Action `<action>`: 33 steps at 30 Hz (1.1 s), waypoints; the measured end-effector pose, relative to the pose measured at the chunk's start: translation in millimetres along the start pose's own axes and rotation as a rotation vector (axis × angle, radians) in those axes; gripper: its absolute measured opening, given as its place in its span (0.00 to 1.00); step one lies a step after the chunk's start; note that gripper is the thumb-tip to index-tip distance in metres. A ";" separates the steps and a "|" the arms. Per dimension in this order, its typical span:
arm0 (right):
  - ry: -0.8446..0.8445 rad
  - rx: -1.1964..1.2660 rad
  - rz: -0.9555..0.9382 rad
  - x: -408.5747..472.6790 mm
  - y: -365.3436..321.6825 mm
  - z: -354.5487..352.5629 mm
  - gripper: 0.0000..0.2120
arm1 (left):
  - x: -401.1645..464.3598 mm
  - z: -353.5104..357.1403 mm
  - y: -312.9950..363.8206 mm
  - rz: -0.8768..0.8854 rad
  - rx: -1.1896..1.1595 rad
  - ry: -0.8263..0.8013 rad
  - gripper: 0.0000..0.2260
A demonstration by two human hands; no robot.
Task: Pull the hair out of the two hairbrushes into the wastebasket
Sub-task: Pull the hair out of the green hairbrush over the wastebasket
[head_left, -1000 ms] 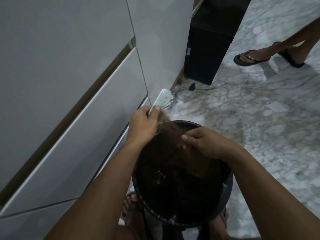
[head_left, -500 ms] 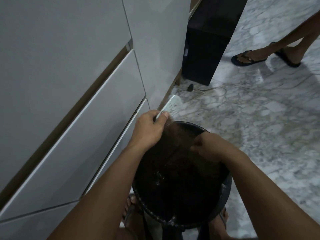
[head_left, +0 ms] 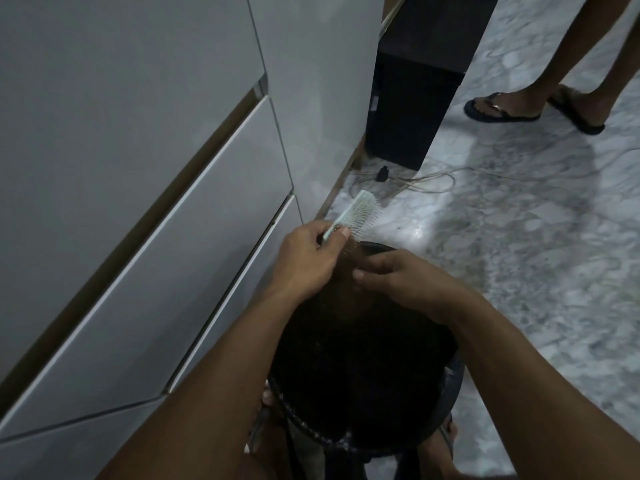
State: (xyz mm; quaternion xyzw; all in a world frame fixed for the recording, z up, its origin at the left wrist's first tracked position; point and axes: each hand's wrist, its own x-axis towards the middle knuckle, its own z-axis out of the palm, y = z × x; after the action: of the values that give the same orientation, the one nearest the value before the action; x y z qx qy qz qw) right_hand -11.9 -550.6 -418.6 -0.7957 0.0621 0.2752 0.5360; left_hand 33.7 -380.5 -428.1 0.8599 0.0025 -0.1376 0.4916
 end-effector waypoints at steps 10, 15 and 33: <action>-0.001 -0.321 0.033 -4.7 -3.3 -14.4 0.11 | 6.0 -10.8 -3.5 -0.059 0.066 0.254 0.16; 0.093 -0.412 0.037 0.7 6.3 -15.8 0.09 | 2.7 -6.6 0.6 -0.063 0.048 0.196 0.15; 0.336 -0.448 -0.073 1.7 0.8 -4.9 0.04 | -4.1 -0.5 8.6 -0.020 0.079 0.188 0.13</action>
State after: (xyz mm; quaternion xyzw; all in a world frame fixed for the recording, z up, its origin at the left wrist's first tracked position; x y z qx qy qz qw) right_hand -8.9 -554.8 -418.7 -0.9306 0.0592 0.1268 0.3383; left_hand 31.1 -384.0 -419.7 0.8875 0.0519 -0.0614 0.4537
